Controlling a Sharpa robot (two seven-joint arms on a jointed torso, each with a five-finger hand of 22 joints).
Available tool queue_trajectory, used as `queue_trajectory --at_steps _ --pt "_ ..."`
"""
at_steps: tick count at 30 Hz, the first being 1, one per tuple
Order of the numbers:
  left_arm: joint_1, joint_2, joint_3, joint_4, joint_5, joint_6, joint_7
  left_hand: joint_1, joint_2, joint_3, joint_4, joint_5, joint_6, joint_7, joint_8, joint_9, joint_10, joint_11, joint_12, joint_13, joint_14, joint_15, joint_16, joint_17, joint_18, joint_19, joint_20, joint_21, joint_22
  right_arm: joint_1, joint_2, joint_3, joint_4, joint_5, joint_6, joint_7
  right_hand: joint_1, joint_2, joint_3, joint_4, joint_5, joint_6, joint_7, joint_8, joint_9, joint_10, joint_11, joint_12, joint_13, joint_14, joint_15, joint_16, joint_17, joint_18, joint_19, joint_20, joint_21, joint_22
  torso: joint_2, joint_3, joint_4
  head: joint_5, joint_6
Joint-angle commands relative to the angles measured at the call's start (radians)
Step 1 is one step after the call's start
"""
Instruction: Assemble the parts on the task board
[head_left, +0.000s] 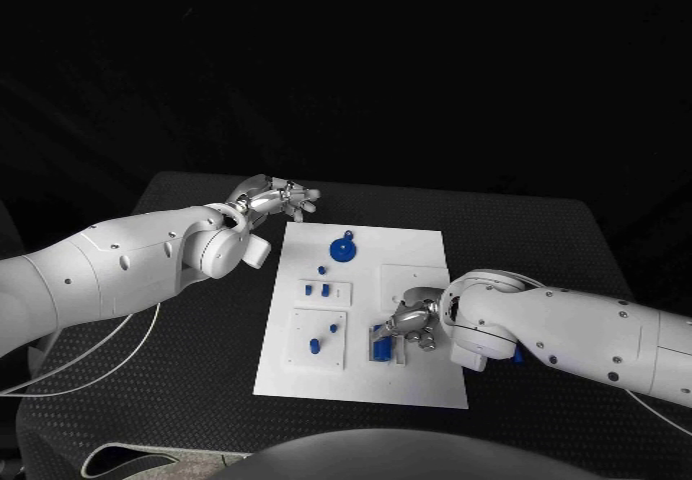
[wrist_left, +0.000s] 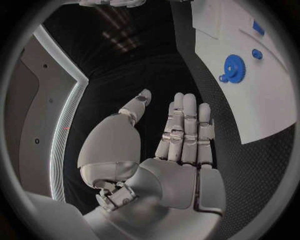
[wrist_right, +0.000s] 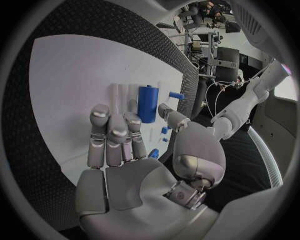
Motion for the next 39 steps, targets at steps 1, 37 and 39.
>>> queue_trajectory --at_steps 1,37,39 --pt "0.002 0.001 0.001 0.003 0.004 -0.005 0.017 -0.005 0.003 -0.002 0.002 0.003 -0.009 -0.001 -0.005 -0.001 -0.008 0.001 -0.004 -0.002 -0.005 0.002 -0.005 0.001 -0.013 -0.007 -0.054 -0.006 -0.001 -0.005 0.003 -0.002 0.006 -0.002 0.022 0.013 -0.003 -0.012 -0.011 0.001 -0.005 -0.006 0.002 -0.003 0.001 -0.009 0.000 -0.005 0.002 -0.001 -0.003 -0.004 0.001 0.043 -0.005 0.001 0.002 0.012 0.000 -0.0001 0.0002 0.001 0.000" --pt "0.002 0.002 0.001 0.003 0.004 0.003 0.010 -0.002 0.003 -0.001 0.001 0.003 -0.008 -0.001 -0.004 -0.001 -0.006 0.000 -0.004 -0.001 -0.003 0.002 -0.005 0.002 -0.012 -0.006 -0.054 -0.006 -0.001 -0.010 -0.023 -0.002 0.055 -0.142 0.063 0.044 0.151 -0.001 -0.169 -0.167 -0.002 -0.005 -0.001 -0.006 0.026 -0.007 -0.003 -0.012 0.016 -0.002 -0.005 -0.012 0.014 0.043 -0.016 -0.002 0.000 0.009 0.000 0.0005 0.0007 0.002 0.004" --pt "0.002 0.001 0.001 0.003 0.004 0.002 0.010 -0.002 0.003 -0.001 0.001 0.003 -0.008 -0.001 -0.004 -0.001 -0.006 0.000 -0.004 -0.001 -0.003 0.002 -0.005 0.002 -0.012 -0.006 -0.054 -0.006 -0.001 -0.011 -0.023 -0.002 0.055 -0.155 0.058 0.042 0.153 0.000 -0.172 -0.169 -0.003 -0.004 -0.001 -0.006 0.026 -0.006 -0.003 -0.012 0.016 -0.002 -0.005 -0.012 0.014 0.043 -0.016 -0.002 0.000 0.008 0.000 0.0005 0.0004 0.002 0.004"
